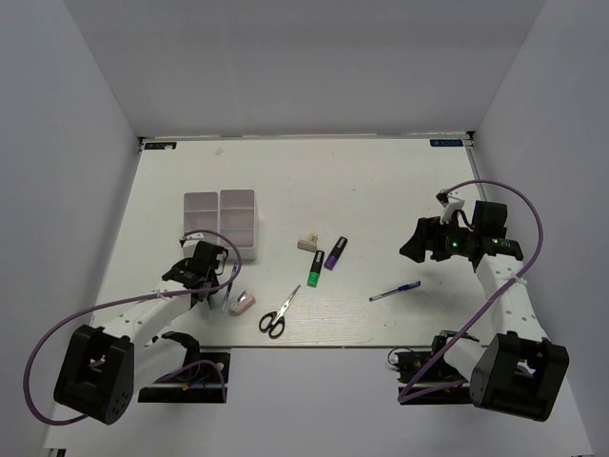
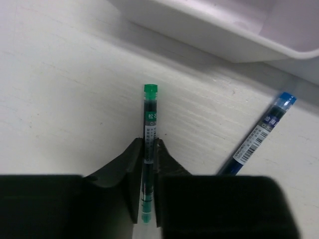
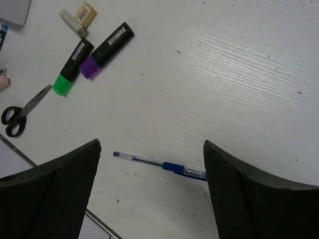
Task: Sort the stationery into containers
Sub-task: Grab a piece of stationery with the left arm
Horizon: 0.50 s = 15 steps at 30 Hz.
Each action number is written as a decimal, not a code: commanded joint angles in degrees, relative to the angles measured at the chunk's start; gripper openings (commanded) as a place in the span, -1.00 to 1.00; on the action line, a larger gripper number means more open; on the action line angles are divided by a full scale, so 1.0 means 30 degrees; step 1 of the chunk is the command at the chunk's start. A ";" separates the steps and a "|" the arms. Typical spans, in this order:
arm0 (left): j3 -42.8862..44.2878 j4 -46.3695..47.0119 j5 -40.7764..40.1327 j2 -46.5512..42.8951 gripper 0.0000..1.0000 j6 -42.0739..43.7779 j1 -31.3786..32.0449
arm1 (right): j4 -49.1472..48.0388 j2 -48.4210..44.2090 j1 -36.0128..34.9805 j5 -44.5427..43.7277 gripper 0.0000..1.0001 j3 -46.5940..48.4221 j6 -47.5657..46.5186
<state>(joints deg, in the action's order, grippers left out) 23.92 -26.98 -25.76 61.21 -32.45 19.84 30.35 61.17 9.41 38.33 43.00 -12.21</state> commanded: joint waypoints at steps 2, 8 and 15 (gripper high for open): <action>-0.0766 -0.1200 -0.0292 -0.1094 -0.72 -0.1078 0.0068 | 0.0226 -0.0350 0.0115 0.0262 0.71 0.0812 0.0143; 0.0546 -0.2898 0.0557 -0.4548 -0.94 -0.1139 0.0565 | 0.0255 -0.0321 0.0144 0.0408 0.71 0.0782 0.0114; 0.4206 -0.4393 0.0851 -0.5931 -0.96 0.0061 0.0683 | 0.0225 -0.0232 0.0115 0.0466 0.71 0.0666 0.0027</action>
<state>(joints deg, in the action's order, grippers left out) 31.22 -38.17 -23.90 44.21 -34.20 21.61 30.41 61.17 9.41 38.35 43.00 -12.19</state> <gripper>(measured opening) 0.146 0.853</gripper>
